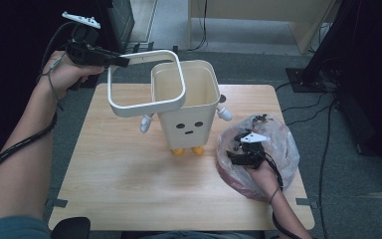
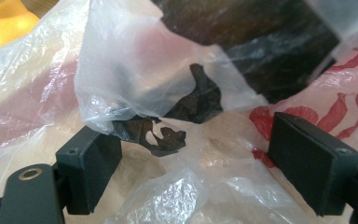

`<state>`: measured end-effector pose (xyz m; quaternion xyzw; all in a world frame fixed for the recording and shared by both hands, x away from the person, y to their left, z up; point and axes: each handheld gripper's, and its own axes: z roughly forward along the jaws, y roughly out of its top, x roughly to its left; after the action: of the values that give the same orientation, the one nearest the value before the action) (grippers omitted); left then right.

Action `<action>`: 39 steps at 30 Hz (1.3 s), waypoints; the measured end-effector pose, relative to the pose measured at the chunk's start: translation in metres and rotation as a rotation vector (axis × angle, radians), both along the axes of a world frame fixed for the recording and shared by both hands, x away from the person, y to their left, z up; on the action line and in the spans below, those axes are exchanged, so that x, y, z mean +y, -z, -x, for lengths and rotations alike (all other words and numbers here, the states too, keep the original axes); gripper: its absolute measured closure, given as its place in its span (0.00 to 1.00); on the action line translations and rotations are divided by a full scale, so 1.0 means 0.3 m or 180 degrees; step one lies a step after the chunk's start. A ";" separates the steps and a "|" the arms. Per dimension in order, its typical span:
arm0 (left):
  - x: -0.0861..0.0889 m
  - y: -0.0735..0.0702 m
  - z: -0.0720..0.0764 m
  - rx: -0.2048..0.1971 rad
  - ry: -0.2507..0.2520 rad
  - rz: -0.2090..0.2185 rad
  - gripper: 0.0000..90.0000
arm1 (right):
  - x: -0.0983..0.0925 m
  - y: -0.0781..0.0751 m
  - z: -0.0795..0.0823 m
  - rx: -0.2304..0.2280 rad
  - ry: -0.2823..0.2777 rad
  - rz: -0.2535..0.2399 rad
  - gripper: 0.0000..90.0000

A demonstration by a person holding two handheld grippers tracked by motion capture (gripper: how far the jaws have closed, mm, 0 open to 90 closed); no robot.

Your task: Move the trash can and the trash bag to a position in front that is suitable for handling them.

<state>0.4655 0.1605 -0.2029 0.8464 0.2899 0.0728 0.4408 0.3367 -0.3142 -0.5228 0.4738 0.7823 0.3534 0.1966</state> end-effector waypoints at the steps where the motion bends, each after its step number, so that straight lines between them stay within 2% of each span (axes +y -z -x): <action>1: 0.005 0.001 0.002 0.0000 -0.0006 0.0001 0.86 | 0.000 0.000 0.000 0.0000 0.0001 -0.0001 0.19; 11: 0.047 0.005 0.018 0.0001 -0.0010 -0.0013 0.86 | 0.000 0.000 0.000 0.0000 0.0000 0.0000 0.19; 22: 0.120 0.010 0.039 0.0008 -0.0045 -0.0014 0.86 | 0.000 0.000 0.000 0.0001 0.0001 0.0000 0.19; 32: 0.165 0.024 0.047 0.0010 -0.0104 0.0091 0.85 | 0.000 0.000 0.000 -0.0001 0.0001 0.0001 0.19; 39: 0.196 0.046 0.053 0.0033 -0.0139 0.0067 0.85 | 0.000 0.000 0.000 0.0001 0.0002 -0.0001 0.19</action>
<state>0.4496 0.2193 -0.2167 0.8355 0.3113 0.0750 0.4465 0.3367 -0.3142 -0.5228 0.4741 0.7821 0.3534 0.1966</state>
